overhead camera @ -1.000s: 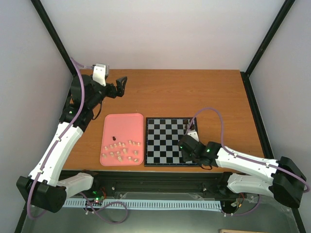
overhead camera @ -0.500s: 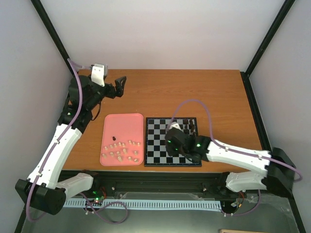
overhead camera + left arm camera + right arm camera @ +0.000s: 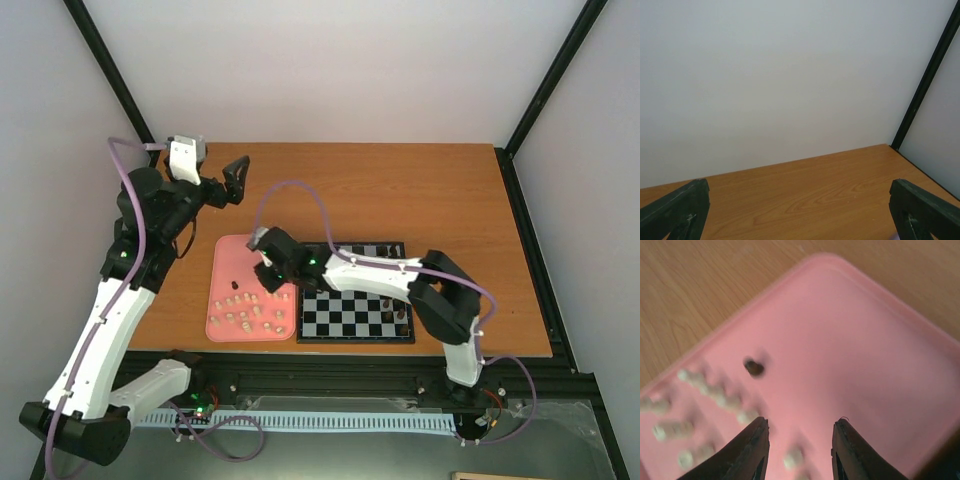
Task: Set up the chess pieces on the board
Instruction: Pick up the chess piece from the storage box.
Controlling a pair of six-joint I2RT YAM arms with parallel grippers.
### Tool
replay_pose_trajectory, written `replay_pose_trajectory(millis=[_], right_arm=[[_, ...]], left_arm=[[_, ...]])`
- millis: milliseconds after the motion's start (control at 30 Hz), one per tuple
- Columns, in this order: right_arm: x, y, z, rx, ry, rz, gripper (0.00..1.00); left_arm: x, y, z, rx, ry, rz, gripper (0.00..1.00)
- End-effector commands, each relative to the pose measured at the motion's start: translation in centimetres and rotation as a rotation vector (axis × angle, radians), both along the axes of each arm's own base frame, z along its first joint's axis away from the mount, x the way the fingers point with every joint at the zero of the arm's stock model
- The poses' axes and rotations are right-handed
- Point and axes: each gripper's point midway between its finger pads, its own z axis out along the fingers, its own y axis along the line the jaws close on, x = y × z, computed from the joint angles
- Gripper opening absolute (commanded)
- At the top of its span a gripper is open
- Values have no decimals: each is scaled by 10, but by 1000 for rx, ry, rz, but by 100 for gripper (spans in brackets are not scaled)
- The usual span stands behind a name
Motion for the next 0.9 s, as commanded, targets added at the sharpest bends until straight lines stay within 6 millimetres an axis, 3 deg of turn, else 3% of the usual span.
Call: replay_pose_trajectory(millis=[0, 133, 300, 867], right_arm=[[6, 53, 14, 55, -40, 163, 36], [6, 82, -8, 36, 11, 252, 35], [4, 100, -23, 25, 58, 317, 35], [6, 109, -60, -59, 136, 325, 33]], left_arm=[[-12, 2, 15, -7, -40, 1, 100], [-16, 3, 15, -1, -37, -3, 100], [-27, 10, 21, -1, -57, 18, 100], [-26, 12, 20, 1, -57, 31, 100]])
